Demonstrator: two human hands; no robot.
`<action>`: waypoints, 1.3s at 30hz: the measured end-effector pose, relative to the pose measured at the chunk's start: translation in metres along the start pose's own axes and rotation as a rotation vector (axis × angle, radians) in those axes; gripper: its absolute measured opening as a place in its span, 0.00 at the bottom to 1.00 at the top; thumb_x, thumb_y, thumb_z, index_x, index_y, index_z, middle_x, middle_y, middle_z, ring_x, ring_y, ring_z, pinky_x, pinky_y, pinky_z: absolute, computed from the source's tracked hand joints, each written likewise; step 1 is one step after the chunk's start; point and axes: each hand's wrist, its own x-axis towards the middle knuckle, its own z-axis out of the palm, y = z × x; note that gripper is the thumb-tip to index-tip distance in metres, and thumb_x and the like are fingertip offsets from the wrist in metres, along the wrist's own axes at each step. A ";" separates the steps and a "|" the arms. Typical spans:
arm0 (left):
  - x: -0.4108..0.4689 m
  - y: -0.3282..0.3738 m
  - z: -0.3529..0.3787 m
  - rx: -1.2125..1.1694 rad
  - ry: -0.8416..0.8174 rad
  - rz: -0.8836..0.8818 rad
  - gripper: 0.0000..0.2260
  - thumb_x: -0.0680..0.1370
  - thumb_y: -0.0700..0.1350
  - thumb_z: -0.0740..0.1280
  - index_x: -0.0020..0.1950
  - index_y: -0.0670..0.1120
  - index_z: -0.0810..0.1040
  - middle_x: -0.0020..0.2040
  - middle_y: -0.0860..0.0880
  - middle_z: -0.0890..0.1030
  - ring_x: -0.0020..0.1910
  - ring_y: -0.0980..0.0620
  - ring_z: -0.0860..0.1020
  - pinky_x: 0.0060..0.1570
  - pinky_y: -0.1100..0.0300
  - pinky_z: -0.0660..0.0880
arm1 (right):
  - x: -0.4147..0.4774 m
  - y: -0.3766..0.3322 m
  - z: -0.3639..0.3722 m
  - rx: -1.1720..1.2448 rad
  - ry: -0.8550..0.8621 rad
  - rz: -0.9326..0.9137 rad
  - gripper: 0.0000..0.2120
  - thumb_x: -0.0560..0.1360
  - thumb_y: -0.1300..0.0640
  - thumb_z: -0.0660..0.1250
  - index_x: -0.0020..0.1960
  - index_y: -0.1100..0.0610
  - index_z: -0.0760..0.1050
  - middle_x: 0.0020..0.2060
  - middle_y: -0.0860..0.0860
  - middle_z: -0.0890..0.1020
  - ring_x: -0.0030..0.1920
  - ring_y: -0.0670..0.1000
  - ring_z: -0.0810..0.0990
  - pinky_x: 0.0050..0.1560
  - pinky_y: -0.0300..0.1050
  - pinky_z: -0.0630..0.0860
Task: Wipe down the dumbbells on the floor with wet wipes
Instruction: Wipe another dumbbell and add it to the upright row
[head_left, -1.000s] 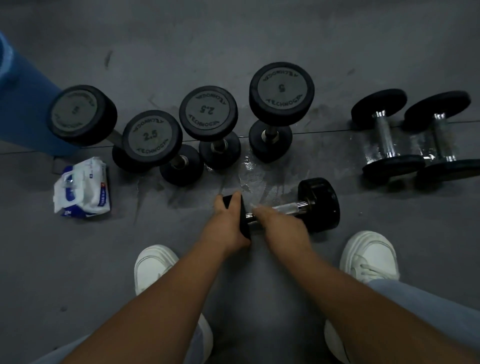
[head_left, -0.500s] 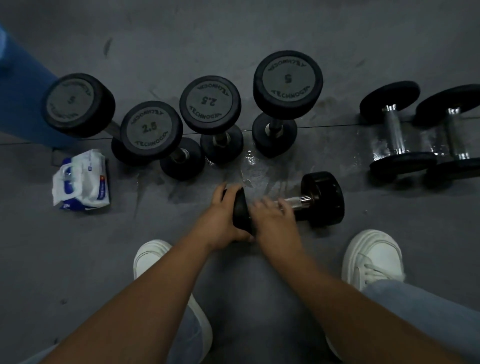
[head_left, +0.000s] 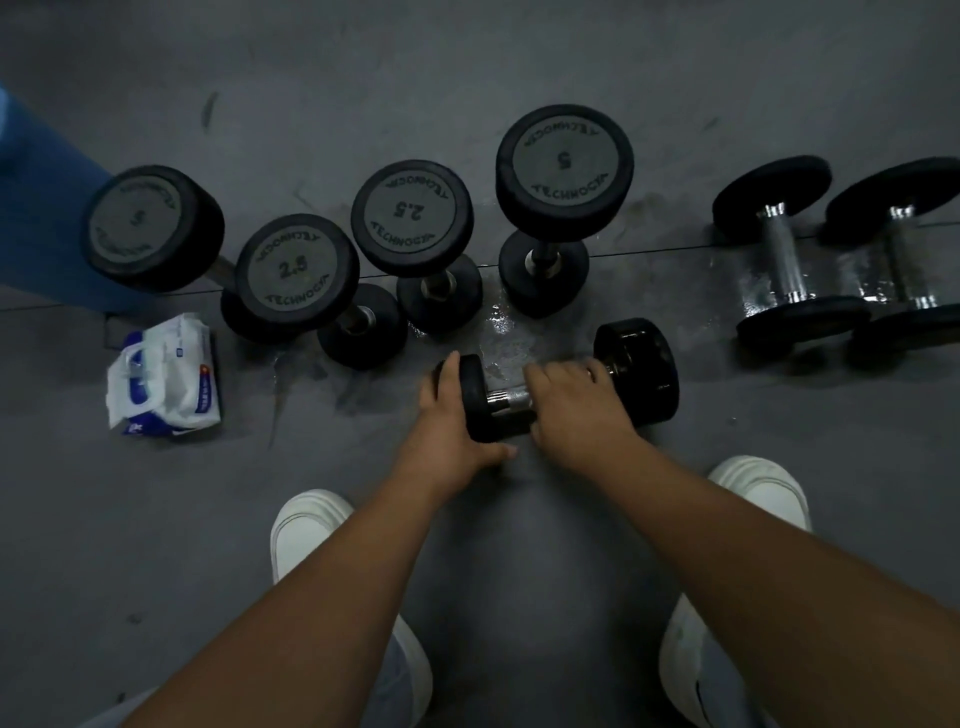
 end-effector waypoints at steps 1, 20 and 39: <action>0.002 0.002 -0.001 0.046 0.009 -0.011 0.54 0.63 0.46 0.81 0.80 0.53 0.50 0.75 0.45 0.63 0.68 0.48 0.70 0.64 0.59 0.69 | 0.000 -0.002 0.001 -0.018 0.005 -0.016 0.20 0.72 0.54 0.63 0.63 0.53 0.70 0.53 0.53 0.79 0.55 0.57 0.76 0.63 0.53 0.63; -0.048 0.012 0.025 0.153 0.047 -0.013 0.48 0.72 0.52 0.75 0.81 0.49 0.45 0.80 0.45 0.43 0.71 0.40 0.67 0.69 0.50 0.68 | -0.051 -0.030 -0.006 0.148 0.024 0.162 0.26 0.70 0.58 0.47 0.61 0.58 0.76 0.59 0.55 0.79 0.63 0.58 0.75 0.62 0.54 0.69; 0.004 0.018 -0.002 0.310 -0.102 -0.066 0.56 0.62 0.48 0.80 0.79 0.52 0.46 0.73 0.44 0.53 0.58 0.38 0.77 0.56 0.52 0.75 | 0.003 -0.019 -0.014 -0.003 -0.041 -0.088 0.18 0.74 0.56 0.50 0.58 0.52 0.74 0.53 0.51 0.79 0.58 0.54 0.75 0.61 0.50 0.64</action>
